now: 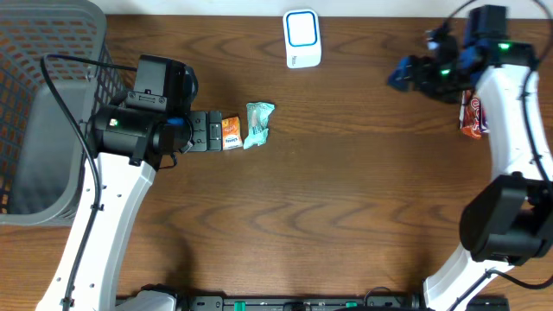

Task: Scan the item barcode
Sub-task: 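Release the bar and withdraw the right gripper, then reach the right gripper left toward the green pad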

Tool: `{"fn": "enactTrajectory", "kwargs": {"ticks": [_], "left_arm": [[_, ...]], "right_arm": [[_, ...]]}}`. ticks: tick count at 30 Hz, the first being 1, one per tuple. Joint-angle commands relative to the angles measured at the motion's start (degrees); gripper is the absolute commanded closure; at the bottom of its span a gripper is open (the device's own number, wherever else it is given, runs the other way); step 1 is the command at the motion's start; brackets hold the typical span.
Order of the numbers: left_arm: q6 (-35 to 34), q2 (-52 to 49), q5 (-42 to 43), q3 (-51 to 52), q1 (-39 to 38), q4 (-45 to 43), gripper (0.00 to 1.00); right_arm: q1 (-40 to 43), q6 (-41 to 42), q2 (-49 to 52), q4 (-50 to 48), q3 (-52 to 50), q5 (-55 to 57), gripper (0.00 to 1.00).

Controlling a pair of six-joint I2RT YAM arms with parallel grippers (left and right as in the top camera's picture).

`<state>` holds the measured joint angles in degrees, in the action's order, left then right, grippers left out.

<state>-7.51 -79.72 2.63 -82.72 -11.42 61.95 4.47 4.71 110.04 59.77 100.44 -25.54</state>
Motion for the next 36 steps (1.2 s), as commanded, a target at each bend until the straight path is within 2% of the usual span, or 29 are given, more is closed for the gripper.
{"fn": "enactTrajectory", "kwargs": {"ticks": [1,8,12,14,23,28,36], "left_arm": [[-0.11,0.26,-0.5,0.11,-0.07,0.22,0.02],[-0.11,0.26,-0.52,0.11,-0.07,0.22,0.02],[-0.11,0.26,-0.52,0.11,-0.07,0.22,0.02],[-0.11,0.26,-0.52,0.11,-0.07,0.22,0.02],[-0.11,0.26,-0.52,0.11,-0.07,0.22,0.02],[-0.11,0.26,-0.52,0.11,-0.07,0.22,0.02],[-0.11,0.26,-0.52,0.11,-0.07,0.22,0.02]], "right_arm": [[-5.18,0.44,0.61,-1.16,-3.37,-4.83,0.01],[-15.19,2.29,0.61,-7.54,-7.98,-3.69,0.01],[-19.5,9.07,0.61,-13.05,-9.97,0.68,0.01],[-21.84,15.3,0.61,-16.68,-11.23,3.39,0.01],[-29.31,26.23,0.7,-29.64,-15.43,5.9,0.01],[-32.76,34.18,0.72,-30.95,-17.16,14.34,0.09],[-36.39,35.54,0.81,-36.5,-20.83,18.8,0.12]]}}
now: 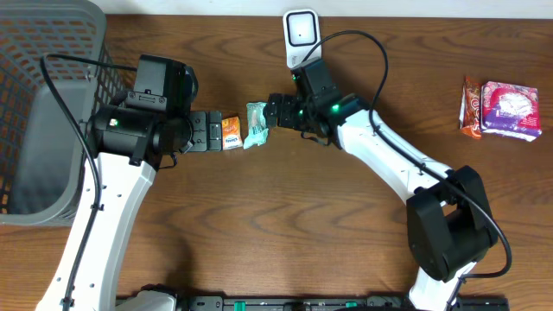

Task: Scan the item barcode
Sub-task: 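Reach the right gripper left toward the green pad, then grasp the green wipes pad with the right gripper and pull it right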

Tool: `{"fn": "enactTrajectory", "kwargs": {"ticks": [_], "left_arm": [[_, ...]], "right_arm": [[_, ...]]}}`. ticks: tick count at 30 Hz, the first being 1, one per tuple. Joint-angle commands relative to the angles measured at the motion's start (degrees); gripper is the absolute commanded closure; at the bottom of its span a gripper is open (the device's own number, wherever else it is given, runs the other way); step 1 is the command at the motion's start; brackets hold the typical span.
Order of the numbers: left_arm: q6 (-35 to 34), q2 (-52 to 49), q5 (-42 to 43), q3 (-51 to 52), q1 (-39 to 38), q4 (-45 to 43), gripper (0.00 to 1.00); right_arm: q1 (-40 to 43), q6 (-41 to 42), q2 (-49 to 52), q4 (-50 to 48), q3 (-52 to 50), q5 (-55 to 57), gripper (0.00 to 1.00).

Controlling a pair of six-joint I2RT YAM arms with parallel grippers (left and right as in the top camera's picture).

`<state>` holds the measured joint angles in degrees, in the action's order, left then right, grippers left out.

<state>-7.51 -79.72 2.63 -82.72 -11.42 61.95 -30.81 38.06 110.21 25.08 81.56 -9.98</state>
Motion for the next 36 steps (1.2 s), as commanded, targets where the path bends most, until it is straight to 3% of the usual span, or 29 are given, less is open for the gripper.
{"fn": "enactTrajectory", "kwargs": {"ticks": [1,13,24,36], "left_arm": [[-0.11,0.26,-0.52,0.11,-0.07,0.22,0.02],[-0.11,0.26,-0.52,0.11,-0.07,0.22,0.02],[-0.11,0.26,-0.52,0.11,-0.07,0.22,0.02],[-0.11,0.26,-0.52,0.11,-0.07,0.22,0.02]], "right_arm": [[-1.42,2.19,0.76,-2.58,-2.45,3.23,0.12],[-2.71,2.21,10.01,-3.76,-2.93,-1.64,0.08],[-1.77,2.19,10.25,-10.45,-2.93,-7.26,0.07],[-1.14,3.21,11.28,-18.51,-2.93,-8.15,0.14]]}}
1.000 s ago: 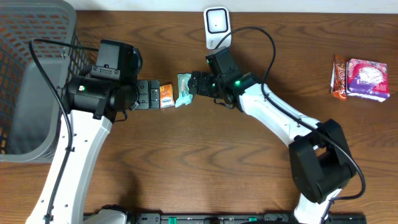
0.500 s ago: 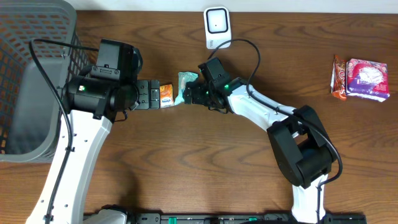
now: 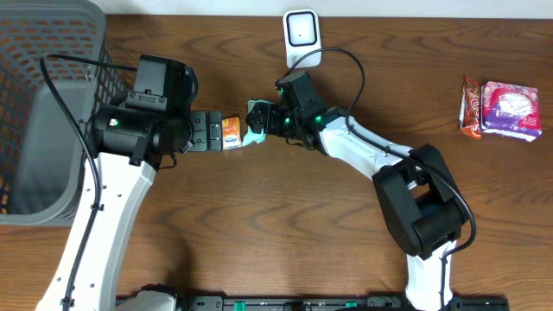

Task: Scan the item barcode
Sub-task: 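Grasp the green wipes pad with the right gripper and pull it right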

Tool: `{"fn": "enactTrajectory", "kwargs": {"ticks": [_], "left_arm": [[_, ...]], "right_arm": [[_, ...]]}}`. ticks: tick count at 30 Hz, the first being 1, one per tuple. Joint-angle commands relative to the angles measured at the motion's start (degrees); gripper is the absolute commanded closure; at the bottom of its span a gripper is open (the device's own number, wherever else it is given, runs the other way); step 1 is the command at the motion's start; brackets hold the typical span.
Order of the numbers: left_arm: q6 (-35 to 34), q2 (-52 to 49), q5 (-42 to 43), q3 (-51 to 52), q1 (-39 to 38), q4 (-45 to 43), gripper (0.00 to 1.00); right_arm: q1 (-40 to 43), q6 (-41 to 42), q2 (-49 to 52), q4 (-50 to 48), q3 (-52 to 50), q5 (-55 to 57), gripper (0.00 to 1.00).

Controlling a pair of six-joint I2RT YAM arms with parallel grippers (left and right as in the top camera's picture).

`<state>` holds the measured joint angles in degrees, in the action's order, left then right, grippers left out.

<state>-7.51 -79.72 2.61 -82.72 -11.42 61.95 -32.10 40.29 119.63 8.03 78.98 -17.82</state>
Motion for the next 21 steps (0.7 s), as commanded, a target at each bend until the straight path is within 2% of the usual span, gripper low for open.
{"fn": "enactTrajectory", "kwargs": {"ticks": [1,7,8,10,12,14,18,21], "left_arm": [[-0.11,0.26,-0.5,0.11,-0.07,0.22,0.02],[-0.11,0.26,-0.5,0.11,-0.07,0.22,0.02],[-0.11,0.26,-0.5,0.11,-0.07,0.22,0.02],[-0.11,0.26,-0.5,0.11,-0.07,0.22,0.02],[-0.11,0.26,-0.5,0.11,-0.07,0.22,0.02],[-0.11,0.26,-0.5,0.11,-0.07,0.22,0.02],[-0.11,0.26,-0.5,0.11,-0.07,0.22,0.02],[-0.11,0.26,-0.5,0.11,-0.07,0.22,0.02]], "right_arm": [[0.07,1.77,2.36,-2.34,-0.35,-0.33,0.15],[-0.24,3.41,4.83,-3.58,-0.35,-0.04,0.21],[-0.24,3.41,4.9,-3.58,-0.35,-0.07,0.25],[-0.2,3.37,5.18,-3.5,-0.35,-0.07,0.45],[-0.15,3.39,5.18,-3.06,-0.35,-0.11,0.6],[-0.13,3.39,5.16,-2.47,-0.35,-0.52,0.71],[0.28,3.37,5.09,-1.55,-0.35,-5.01,0.85],[1.44,3.13,4.46,2.47,-0.33,-8.46,0.89]]}}
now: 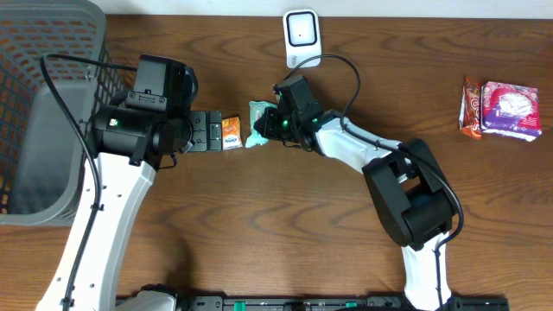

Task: Scan the item barcode
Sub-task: 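Grasp the green wipes pad with the right gripper and pull it right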

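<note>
A teal packet (257, 122) lies on the wooden table left of centre. My right gripper (270, 123) reaches in from the right and appears shut on the packet's right edge. Just left of it sits an orange packet (231, 132), touching the fingertips of my left gripper (218, 132). The left gripper's jaws are seen flat-on from above, so their gap is hidden. The white scanner (301, 36) stands at the back edge, above the right gripper.
A grey mesh basket (43, 104) fills the back left corner. Two more snack packs, one orange-brown (469, 108) and one pink (511, 108), lie at the far right. The scanner's cable (346, 69) loops over the right arm.
My right gripper has edged slightly right and back at the teal packet. The packet has shifted a little with it and changed outline. The left arm and the orange packet have not moved.
My right gripper was first at the far right, over the snack packs. It then stood beside the teal packet's right edge, then pressed closer onto it. Now it grips that edge. The left arm stayed still with the orange packet at its fingertips throughout.
</note>
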Tool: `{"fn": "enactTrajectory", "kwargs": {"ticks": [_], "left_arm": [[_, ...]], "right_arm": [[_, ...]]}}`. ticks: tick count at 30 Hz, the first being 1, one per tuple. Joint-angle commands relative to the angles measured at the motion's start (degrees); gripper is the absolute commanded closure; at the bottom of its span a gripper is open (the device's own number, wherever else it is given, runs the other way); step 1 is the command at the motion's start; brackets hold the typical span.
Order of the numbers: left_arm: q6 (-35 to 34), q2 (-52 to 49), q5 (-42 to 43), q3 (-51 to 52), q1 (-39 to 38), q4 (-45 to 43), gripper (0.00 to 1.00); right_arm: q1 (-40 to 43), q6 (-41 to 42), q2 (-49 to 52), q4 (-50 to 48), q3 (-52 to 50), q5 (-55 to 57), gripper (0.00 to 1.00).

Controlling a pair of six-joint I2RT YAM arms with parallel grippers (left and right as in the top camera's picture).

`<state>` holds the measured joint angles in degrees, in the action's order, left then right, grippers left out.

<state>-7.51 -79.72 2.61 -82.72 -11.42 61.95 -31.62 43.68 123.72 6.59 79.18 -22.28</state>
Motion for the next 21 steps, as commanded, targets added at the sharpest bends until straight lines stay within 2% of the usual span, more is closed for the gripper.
{"fn": "enactTrajectory", "kwargs": {"ticks": [1,4,5,17,21], "left_arm": [[-0.11,0.26,-0.5,0.11,-0.07,0.22,0.02],[-0.11,0.26,-0.5,0.11,-0.07,0.22,0.02],[-0.11,0.26,-0.5,0.11,-0.07,0.22,0.02],[-0.11,0.26,-0.5,0.11,-0.07,0.22,0.02],[-0.11,0.26,-0.5,0.11,-0.07,0.22,0.02]], "right_arm": [[1.31,-0.74,0.11,5.53,-0.52,-4.42,0.91],[2.8,-4.57,-1.05,12.0,-0.52,-4.35,0.95],[3.43,-5.9,-1.49,13.97,-0.52,-4.37,0.99],[11.1,-18.93,-5.01,40.52,-0.52,-4.0,0.99],[11.72,-21.62,-5.14,47.43,-0.5,-0.24,0.98]]}}
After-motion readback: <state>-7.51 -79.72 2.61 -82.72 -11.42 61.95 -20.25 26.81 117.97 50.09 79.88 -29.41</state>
